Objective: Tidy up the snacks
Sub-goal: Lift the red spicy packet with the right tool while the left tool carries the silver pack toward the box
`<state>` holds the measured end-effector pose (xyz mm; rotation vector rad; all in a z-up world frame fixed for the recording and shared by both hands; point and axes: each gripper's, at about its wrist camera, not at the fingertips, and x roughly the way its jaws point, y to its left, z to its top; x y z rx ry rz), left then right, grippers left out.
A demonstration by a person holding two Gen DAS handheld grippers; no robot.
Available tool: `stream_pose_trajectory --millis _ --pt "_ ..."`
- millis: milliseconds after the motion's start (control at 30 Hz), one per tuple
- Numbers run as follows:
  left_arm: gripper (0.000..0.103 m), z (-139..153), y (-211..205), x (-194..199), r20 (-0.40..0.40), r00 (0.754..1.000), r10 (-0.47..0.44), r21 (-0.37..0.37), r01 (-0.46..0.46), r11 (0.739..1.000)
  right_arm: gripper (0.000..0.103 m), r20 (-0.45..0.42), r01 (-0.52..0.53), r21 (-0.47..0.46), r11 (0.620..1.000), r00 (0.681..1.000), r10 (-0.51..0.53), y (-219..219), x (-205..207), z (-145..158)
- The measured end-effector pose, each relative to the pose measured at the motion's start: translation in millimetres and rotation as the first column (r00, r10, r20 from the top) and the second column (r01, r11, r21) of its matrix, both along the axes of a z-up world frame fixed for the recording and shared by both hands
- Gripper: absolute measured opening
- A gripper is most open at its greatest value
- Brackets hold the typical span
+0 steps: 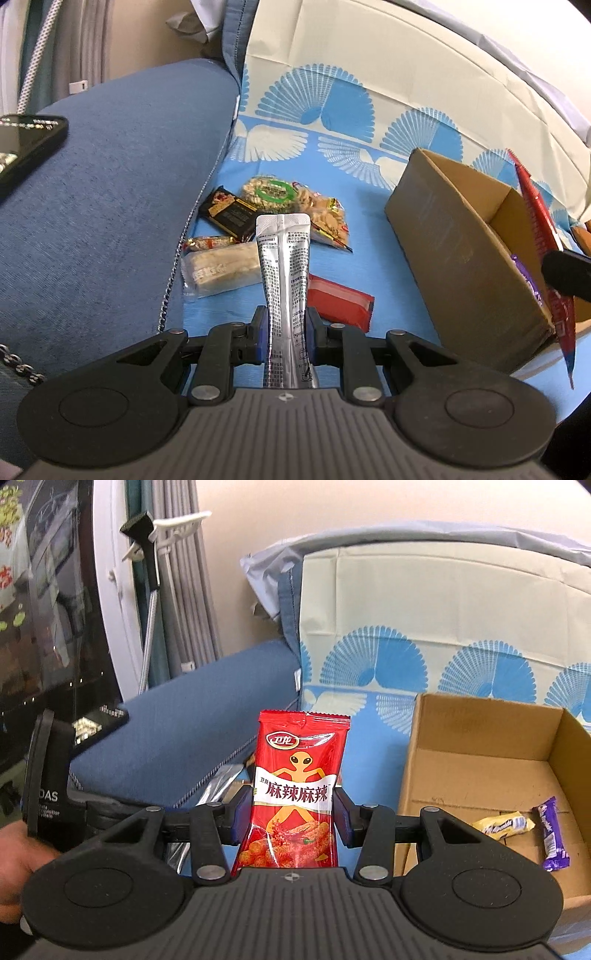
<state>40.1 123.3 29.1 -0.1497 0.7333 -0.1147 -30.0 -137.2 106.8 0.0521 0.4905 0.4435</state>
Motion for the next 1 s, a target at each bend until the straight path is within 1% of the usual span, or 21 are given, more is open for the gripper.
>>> stream_pose_trajectory --millis 133,300,467,600,700,800,1000 --pt "0.022 15 -5 -1 0.014 1.0 0.009 -0.002 -0.009 1.0 0.048 0.029 0.011 0.022 1.0 1.0 -0.011 -7 0 7" --pt "0.022 36 -21 5 0.048 0.999 -0.008 0.0 0.008 1.0 0.048 0.056 0.04 0.044 0.998 0.998 -0.042 -16 4 13" --pt "0.022 57 -47 13 0.082 0.996 -0.038 -0.003 0.039 0.999 0.048 0.055 0.095 0.091 0.991 0.993 -0.101 -31 10 15" --pt "0.022 73 -72 22 0.109 0.992 -0.068 -0.013 0.07 0.997 0.048 0.056 0.16 0.126 0.979 0.984 -0.168 -48 15 17" --pt "0.022 82 -93 30 0.126 0.987 -0.097 -0.02 0.1 0.995 0.048 0.053 0.217 0.149 0.965 0.972 -0.227 -61 18 19" --pt "0.022 91 -114 38 0.14 0.982 -0.126 -0.028 0.131 0.991 0.048 0.05 0.284 0.167 0.944 0.954 -0.295 -76 21 19" --pt "0.022 104 -161 51 0.168 0.968 -0.184 -0.043 0.194 0.98 0.048 0.027 0.422 0.202 0.884 0.9 -0.436 -108 24 19"
